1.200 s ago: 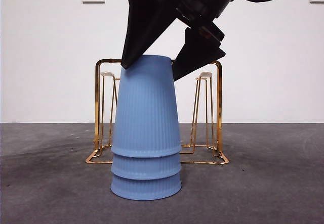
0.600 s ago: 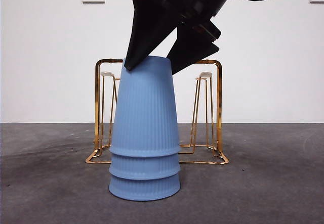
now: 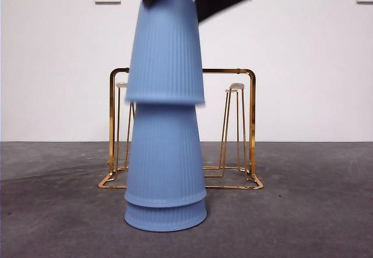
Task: Pick the top cup and place it on cupholder, pick up the mid cup and place it on cupholder, last pick the bottom cup and place it on cupholder.
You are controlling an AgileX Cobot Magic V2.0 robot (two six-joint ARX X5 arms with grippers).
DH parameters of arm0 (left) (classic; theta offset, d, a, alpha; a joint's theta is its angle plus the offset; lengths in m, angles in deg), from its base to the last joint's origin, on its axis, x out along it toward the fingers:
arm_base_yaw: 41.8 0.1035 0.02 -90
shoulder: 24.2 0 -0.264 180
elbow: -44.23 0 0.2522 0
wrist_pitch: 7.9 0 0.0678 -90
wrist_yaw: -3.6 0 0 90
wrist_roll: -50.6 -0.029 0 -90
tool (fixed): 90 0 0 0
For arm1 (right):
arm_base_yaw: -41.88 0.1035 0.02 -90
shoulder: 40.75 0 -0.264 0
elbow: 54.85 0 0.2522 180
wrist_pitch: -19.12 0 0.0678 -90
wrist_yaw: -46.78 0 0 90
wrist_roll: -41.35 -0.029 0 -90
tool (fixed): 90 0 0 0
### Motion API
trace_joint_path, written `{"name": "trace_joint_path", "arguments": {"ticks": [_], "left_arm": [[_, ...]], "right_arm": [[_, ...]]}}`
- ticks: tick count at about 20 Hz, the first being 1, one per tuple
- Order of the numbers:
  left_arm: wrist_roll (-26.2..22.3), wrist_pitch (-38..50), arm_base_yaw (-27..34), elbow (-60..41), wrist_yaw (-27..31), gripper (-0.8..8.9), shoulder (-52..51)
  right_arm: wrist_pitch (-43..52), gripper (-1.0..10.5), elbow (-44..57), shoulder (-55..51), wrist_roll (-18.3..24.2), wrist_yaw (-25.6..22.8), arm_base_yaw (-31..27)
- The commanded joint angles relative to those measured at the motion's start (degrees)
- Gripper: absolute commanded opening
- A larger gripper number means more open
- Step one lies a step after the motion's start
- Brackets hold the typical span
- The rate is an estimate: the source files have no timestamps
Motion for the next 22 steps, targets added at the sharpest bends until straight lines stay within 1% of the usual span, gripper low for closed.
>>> {"name": "trace_joint_path", "arguments": {"ticks": [1, 2, 4, 5, 6, 10, 13, 16, 19, 22], "left_arm": [[-0.6, 1.2, -0.3, 1.1, -0.2, 4.36, 0.3], [-0.6, 1.5, -0.3, 1.1, -0.2, 4.36, 0.3], [-0.6, 2.0, -0.3, 1.1, -0.2, 4.36, 0.3], [-0.6, 1.9, -0.3, 1.1, -0.2, 4.36, 0.3], [-0.6, 1.9, -0.3, 1.1, -0.2, 4.36, 0.3], [-0.6, 1.9, -0.3, 1.1, -0.2, 4.36, 0.3], [-0.6, 1.8, -0.3, 1.1, -0.2, 4.36, 0.3], [-0.6, 1.8, -0.3, 1.1, -0.2, 4.37, 0.3], [-0.6, 1.9, -0.3, 1.1, -0.2, 4.37, 0.3], [-0.6, 1.9, -0.3, 1.1, -0.2, 4.37, 0.3]], "right_arm": [[-1.9, 2.6, -4.6, -1.4, 0.6, 0.1, 0.7], [-3.1, 2.6, -6.0, -2.1, 0.6, -0.4, 0.5], [-4.7, 2.6, -7.9, -3.3, 0.8, -4.0, -0.4], [-5.1, 2.6, -8.3, -3.9, 0.9, -5.8, -1.4], [-5.1, 2.6, -8.3, -4.3, 0.9, -6.4, -2.6], [-5.4, 2.6, -8.3, -4.2, 0.8, -6.2, -9.7], [-3.7, 2.6, -7.0, -3.3, 0.8, -5.9, -13.2], [0.6, 2.6, -2.3, -3.2, 0.5, -5.2, -15.1], [6.6, 2.6, 4.2, -3.2, -0.7, -4.9, -16.5], [12.9, 2.6, 10.1, -3.1, -1.9, -2.7, -17.9]]}}
